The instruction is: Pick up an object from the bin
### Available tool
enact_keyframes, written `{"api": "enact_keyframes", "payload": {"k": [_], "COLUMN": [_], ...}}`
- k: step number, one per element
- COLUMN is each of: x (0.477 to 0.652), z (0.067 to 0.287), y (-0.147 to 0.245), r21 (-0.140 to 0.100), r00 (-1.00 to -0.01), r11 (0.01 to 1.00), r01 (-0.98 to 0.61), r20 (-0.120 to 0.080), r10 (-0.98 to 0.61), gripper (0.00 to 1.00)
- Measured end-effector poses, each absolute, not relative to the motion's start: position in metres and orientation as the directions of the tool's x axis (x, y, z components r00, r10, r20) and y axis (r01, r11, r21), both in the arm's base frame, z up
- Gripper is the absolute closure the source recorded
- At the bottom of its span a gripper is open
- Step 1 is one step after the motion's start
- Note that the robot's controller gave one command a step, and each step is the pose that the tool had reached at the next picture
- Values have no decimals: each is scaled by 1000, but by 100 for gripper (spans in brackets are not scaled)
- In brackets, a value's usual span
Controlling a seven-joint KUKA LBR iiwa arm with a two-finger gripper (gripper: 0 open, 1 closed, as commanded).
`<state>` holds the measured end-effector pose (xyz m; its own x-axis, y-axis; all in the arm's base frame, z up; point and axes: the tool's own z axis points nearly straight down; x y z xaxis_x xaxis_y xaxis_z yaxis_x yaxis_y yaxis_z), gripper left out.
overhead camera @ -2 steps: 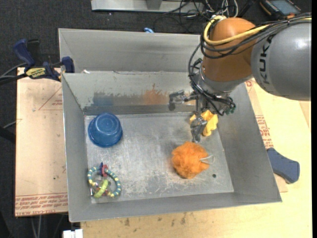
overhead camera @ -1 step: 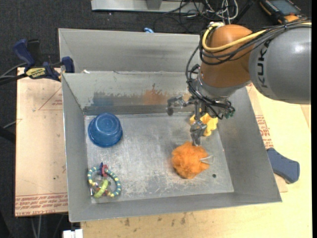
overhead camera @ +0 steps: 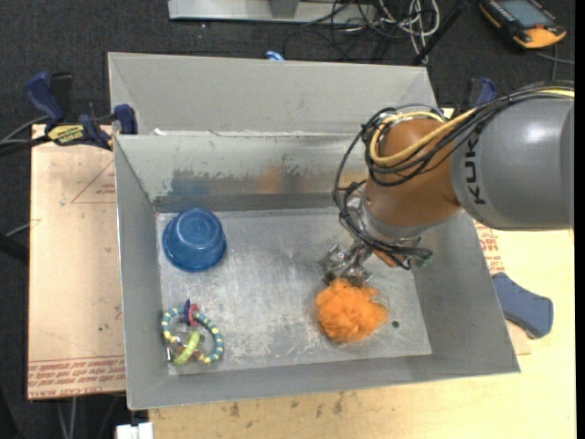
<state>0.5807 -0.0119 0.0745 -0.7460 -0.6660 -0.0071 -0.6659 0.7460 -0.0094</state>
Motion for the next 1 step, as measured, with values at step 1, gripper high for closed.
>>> {"api": "enact_keyframes", "payload": {"k": [1], "x": [581], "z": [74], "y": [-12], "r21": [-9], "r00": [-746], "r11": [746], "r01": [-666], "r20": [-7], "r10": [-666], "gripper": [100]}}
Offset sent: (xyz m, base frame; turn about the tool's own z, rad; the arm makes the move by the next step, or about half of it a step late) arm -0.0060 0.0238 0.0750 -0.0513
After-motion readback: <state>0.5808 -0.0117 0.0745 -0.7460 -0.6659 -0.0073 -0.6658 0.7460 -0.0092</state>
